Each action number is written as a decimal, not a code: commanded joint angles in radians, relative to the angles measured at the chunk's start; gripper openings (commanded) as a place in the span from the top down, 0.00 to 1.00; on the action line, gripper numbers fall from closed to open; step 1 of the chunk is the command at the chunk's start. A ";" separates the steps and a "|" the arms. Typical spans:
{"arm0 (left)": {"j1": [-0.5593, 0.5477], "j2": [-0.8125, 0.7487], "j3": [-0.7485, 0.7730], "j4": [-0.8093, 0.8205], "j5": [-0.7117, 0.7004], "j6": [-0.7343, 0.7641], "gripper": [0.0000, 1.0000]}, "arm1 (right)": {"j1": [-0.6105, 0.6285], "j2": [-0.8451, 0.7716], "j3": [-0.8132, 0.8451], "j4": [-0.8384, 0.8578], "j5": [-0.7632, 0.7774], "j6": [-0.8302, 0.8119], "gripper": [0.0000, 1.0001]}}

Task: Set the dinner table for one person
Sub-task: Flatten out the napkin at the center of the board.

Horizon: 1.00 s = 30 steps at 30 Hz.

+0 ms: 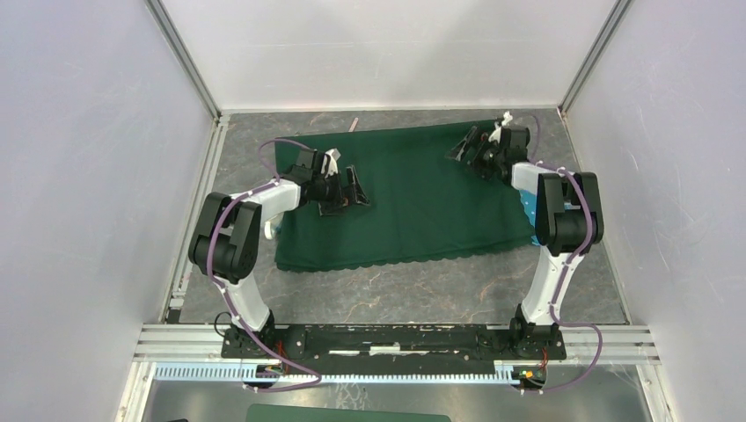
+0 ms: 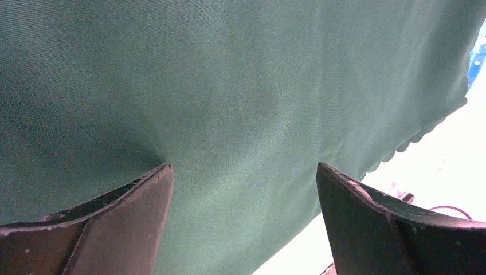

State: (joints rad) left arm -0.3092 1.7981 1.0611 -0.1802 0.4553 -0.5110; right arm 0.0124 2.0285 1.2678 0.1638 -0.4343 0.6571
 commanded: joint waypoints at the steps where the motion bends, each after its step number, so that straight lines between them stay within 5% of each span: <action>1: -0.001 -0.009 -0.019 0.055 0.011 -0.024 0.00 | 0.018 -0.087 -0.149 0.008 -0.011 0.000 0.02; 4: -0.002 -0.003 -0.028 0.056 0.009 -0.002 0.00 | 0.019 -0.123 -0.185 -0.041 0.010 -0.041 0.02; 11: -0.001 0.020 -0.131 0.115 0.006 0.007 0.00 | 0.028 -0.105 -0.035 -0.465 0.102 -0.312 0.02; 30: -0.002 -0.391 -0.594 0.050 -0.047 0.007 0.00 | 0.035 -0.337 -0.366 -0.522 0.157 -0.363 0.02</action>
State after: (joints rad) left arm -0.3119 1.4620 0.5777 0.0803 0.4904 -0.5106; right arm 0.0547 1.7096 0.9695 -0.2626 -0.3546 0.3241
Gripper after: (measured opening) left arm 0.994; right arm 0.981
